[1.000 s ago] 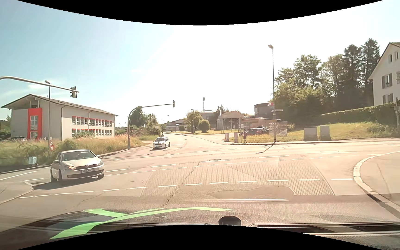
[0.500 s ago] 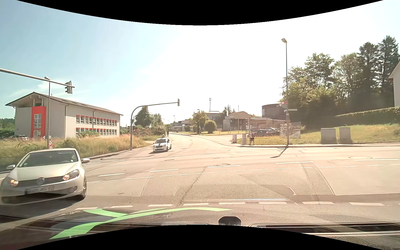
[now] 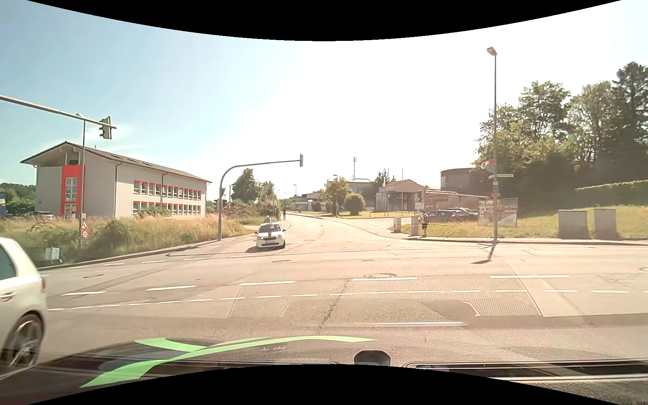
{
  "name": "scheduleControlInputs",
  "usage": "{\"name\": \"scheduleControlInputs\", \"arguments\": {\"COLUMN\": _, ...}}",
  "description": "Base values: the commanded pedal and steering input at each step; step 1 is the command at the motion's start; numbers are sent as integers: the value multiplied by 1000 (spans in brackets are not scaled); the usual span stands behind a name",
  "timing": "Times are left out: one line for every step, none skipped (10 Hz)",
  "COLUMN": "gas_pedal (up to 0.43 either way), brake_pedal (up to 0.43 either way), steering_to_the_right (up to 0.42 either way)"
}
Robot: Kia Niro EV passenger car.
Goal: Follow the waypoints while adhering to traffic rules and regulations
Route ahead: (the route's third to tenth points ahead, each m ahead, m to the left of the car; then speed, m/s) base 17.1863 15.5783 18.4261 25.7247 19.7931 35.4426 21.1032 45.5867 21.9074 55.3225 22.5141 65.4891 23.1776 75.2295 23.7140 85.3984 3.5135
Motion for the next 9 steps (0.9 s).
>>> {"name": "scheduleControlInputs", "arguments": {"gas_pedal": 79, "brake_pedal": 0, "steering_to_the_right": -109}}
{"name": "scheduleControlInputs", "arguments": {"gas_pedal": 47, "brake_pedal": 0, "steering_to_the_right": -109}}
{"name": "scheduleControlInputs", "arguments": {"gas_pedal": 0, "brake_pedal": 0, "steering_to_the_right": -109}}
{"name": "scheduleControlInputs", "arguments": {"gas_pedal": 0, "brake_pedal": 0, "steering_to_the_right": -111}}
{"name": "scheduleControlInputs", "arguments": {"gas_pedal": 0, "brake_pedal": 73, "steering_to_the_right": -112}}
{"name": "scheduleControlInputs", "arguments": {"gas_pedal": 0, "brake_pedal": 134, "steering_to_the_right": -112}}
{"name": "scheduleControlInputs", "arguments": {"gas_pedal": 0, "brake_pedal": 165, "steering_to_the_right": -112}}
{"name": "scheduleControlInputs", "arguments": {"gas_pedal": 0, "brake_pedal": 226, "steering_to_the_right": -113}}
{"name": "scheduleControlInputs", "arguments": {"gas_pedal": 0, "brake_pedal": 226, "steering_to_the_right": -116}}
